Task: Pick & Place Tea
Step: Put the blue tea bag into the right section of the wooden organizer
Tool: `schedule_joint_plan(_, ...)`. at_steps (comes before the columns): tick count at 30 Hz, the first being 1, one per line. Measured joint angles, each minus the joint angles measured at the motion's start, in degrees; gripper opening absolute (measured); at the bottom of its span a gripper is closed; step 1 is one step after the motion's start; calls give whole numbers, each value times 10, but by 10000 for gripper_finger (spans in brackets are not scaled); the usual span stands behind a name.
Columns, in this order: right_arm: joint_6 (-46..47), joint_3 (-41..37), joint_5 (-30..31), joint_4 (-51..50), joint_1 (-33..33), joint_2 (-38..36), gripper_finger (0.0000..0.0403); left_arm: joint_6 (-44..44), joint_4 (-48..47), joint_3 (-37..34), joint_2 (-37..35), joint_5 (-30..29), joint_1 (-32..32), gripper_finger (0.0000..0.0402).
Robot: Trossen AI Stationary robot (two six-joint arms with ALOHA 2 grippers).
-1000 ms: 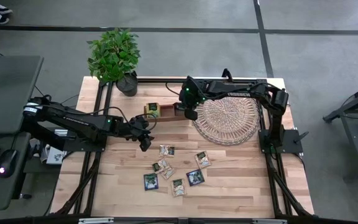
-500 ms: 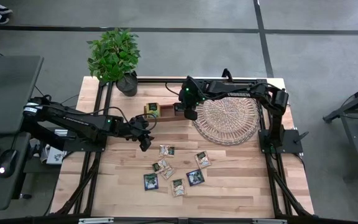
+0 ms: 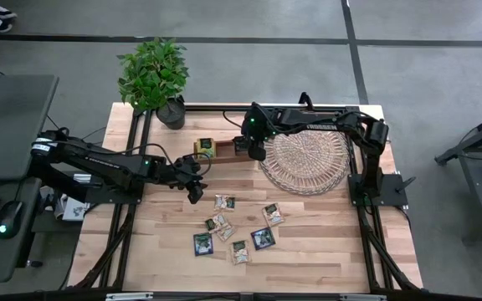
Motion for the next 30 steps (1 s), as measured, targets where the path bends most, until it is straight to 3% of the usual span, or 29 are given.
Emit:
schedule_joint_plan(12,40,0,-28,56,0,0,151,2,0,0,0,1,0,184)
schedule_joint_plan(22,54,0,25,21,-1,0,151,2,-5,0,0,5,0,184)
schedule_joint_plan(30,68,2,-17,26,0,-26,151,2,-15,0,0,6,0,184)
